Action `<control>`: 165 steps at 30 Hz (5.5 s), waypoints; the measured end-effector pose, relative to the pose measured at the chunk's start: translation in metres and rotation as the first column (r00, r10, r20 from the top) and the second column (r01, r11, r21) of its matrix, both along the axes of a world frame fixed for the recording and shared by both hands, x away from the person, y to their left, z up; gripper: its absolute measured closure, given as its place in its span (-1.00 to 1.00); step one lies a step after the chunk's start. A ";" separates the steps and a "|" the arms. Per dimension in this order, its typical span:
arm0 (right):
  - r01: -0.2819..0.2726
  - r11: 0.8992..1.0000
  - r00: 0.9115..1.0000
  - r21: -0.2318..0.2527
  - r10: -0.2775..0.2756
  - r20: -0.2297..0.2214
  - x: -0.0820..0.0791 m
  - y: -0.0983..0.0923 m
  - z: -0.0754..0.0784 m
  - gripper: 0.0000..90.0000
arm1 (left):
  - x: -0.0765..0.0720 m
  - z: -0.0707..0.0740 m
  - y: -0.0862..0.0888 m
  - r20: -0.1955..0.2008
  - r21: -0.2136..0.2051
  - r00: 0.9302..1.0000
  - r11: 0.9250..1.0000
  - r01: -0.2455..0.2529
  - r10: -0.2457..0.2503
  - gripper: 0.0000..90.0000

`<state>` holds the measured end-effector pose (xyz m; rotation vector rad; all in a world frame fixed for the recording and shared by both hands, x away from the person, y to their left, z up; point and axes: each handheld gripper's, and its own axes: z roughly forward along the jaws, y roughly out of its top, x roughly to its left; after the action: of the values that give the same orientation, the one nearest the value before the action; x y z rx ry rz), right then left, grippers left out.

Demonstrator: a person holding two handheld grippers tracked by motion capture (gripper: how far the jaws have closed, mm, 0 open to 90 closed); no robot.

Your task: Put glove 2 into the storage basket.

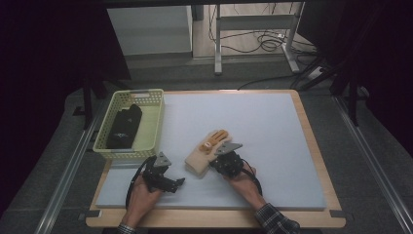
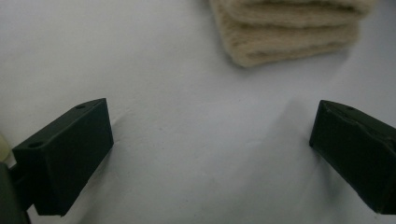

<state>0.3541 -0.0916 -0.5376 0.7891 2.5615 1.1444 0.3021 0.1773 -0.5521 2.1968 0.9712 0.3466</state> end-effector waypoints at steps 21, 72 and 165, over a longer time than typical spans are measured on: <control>-0.027 1.000 0.999 0.000 0.027 0.019 -0.004 -0.004 0.004 0.80 | 0.001 0.000 0.000 -0.010 0.000 1.000 1.000 -0.001 0.001 -1.00; 0.234 0.970 0.972 -0.066 -0.232 0.034 -0.002 -0.135 0.004 -0.72 | 0.003 0.006 -0.002 -0.020 0.013 1.000 1.000 0.012 -0.012 -0.99; 0.232 0.970 0.972 -0.067 -0.230 0.043 -0.003 -0.135 0.004 -0.72 | 0.122 0.111 -0.064 -0.125 0.149 0.983 0.982 -0.113 0.132 0.22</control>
<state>0.3515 -0.2265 -0.5336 1.0095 2.3907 0.9796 0.4244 0.1136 -0.4414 2.3176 1.1928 0.3368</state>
